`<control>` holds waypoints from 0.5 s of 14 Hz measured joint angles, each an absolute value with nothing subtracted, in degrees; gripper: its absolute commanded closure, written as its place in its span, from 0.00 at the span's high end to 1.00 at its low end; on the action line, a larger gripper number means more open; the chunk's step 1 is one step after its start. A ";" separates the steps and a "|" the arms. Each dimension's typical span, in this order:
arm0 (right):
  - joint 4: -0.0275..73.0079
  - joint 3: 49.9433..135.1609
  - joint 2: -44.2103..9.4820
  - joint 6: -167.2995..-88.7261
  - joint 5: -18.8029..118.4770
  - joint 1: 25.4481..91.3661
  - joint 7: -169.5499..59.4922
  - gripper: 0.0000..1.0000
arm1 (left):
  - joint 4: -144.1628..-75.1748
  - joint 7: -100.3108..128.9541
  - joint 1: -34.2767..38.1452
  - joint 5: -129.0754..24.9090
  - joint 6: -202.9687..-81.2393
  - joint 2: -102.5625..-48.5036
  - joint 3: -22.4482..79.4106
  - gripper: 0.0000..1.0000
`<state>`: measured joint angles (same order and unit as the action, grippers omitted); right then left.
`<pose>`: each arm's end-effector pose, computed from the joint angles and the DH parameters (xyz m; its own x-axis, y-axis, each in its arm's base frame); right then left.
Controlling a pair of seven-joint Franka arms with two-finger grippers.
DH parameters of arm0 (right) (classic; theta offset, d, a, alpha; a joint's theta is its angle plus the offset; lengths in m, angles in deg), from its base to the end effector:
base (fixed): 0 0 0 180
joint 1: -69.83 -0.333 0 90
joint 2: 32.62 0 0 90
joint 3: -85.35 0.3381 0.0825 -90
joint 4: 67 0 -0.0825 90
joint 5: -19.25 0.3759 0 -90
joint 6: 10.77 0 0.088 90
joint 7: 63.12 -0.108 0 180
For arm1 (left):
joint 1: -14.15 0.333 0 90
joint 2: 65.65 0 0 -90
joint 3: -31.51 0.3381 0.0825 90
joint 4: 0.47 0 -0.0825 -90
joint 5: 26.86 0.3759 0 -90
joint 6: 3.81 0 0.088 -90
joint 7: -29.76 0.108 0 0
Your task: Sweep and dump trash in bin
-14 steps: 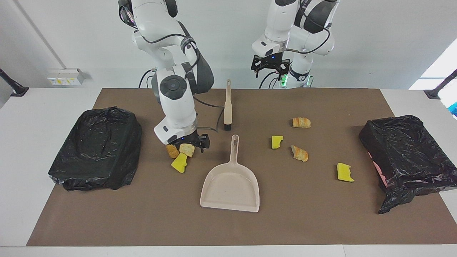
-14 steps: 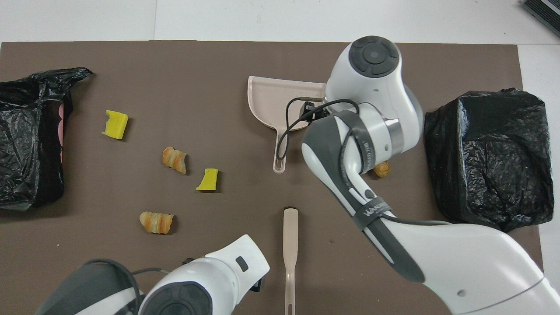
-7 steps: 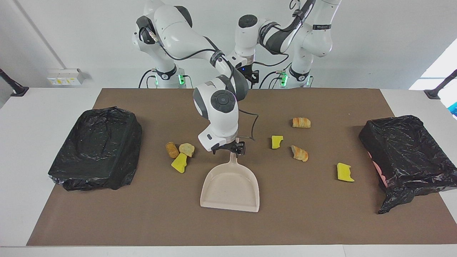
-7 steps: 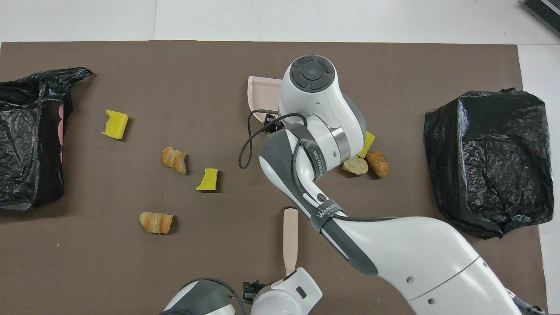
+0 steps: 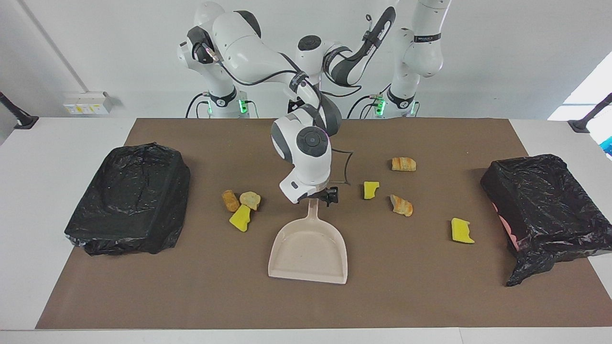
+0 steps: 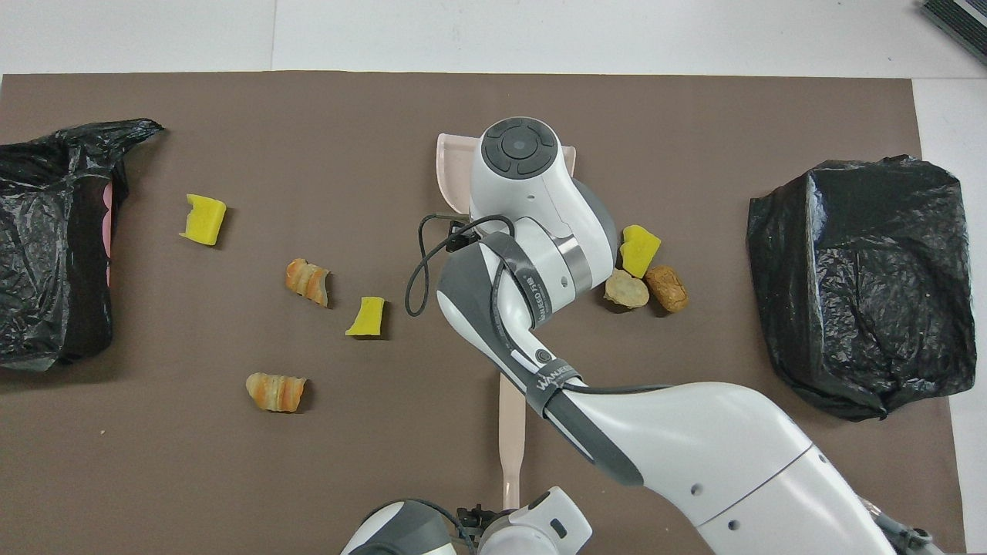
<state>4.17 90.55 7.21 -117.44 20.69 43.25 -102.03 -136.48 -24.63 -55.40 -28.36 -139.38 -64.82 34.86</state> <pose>0.6371 0.3763 0.3694 0.9829 -0.1490 -0.1086 -0.1517 -0.9883 -0.0170 0.1974 -0.4483 0.3564 0.9824 -0.1865 -0.0118 -0.1863 -0.9824 0.0166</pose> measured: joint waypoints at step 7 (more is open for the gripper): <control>4.17 90.50 7.21 -117.02 21.13 43.44 -102.47 0.00 | -135.44 -25.66 -55.32 -28.36 -138.60 -64.28 36.32 0.35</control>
